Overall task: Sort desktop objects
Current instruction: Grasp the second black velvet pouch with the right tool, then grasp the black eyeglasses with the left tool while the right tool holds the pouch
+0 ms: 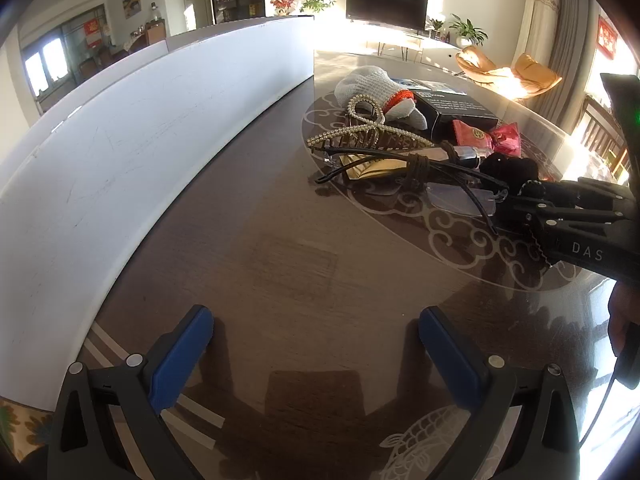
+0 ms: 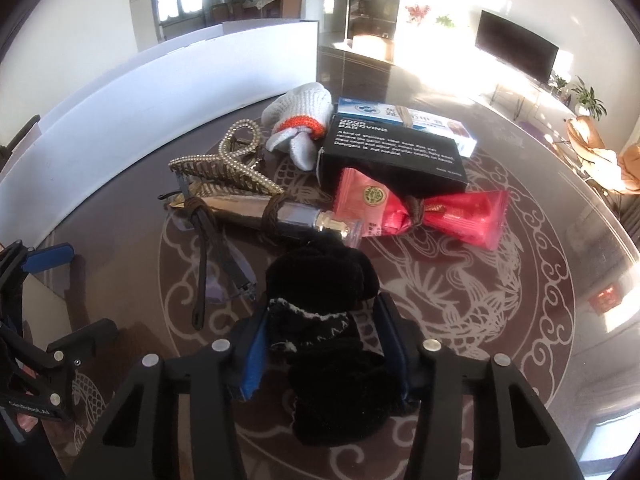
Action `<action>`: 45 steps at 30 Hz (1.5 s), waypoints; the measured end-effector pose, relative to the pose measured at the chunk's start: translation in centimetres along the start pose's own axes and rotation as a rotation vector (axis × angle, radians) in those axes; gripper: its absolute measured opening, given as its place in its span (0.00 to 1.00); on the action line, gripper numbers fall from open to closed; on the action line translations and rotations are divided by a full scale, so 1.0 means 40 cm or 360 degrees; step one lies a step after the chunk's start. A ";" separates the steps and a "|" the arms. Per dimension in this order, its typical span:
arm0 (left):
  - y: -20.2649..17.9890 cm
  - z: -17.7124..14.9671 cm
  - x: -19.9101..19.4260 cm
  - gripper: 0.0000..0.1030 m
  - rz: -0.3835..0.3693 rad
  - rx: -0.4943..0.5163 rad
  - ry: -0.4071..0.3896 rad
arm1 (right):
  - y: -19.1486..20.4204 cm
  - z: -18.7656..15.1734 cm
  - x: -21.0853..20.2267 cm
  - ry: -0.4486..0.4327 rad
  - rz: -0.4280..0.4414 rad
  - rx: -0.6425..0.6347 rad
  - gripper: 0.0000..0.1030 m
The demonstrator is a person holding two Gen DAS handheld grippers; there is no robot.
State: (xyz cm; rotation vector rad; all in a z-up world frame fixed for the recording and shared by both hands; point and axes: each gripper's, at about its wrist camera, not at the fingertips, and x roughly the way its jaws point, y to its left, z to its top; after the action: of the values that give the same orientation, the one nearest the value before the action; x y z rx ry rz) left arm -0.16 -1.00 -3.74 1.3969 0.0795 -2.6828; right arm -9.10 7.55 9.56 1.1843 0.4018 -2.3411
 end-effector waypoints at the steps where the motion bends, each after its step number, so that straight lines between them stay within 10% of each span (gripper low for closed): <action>1: 0.000 0.000 0.000 1.00 0.0001 0.0000 0.0000 | -0.005 -0.002 -0.002 -0.0005 -0.0035 0.0024 0.47; 12: -0.010 0.013 0.011 1.00 -0.0016 -0.0017 -0.0007 | -0.099 0.016 0.018 -0.0025 -0.0187 0.0317 0.47; 25: 0.121 0.024 -0.007 1.00 -0.0179 -0.0503 -0.0094 | 0.135 -0.036 -0.026 -0.0066 0.0302 -0.0290 0.47; 34: 0.101 0.021 0.014 1.00 -0.0106 -0.0418 -0.0072 | 0.027 -0.117 -0.083 -0.0096 0.0043 -0.0057 0.48; 45: 0.100 0.094 0.059 1.00 -0.0178 -0.0499 0.0005 | -0.015 -0.128 -0.079 -0.0058 0.0004 0.0071 0.73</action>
State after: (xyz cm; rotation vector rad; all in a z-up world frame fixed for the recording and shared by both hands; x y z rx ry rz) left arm -4.07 -5.54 -3.49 1.3323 0.5675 -2.6069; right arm -4.42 11.32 9.17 1.1602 0.3369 -2.3773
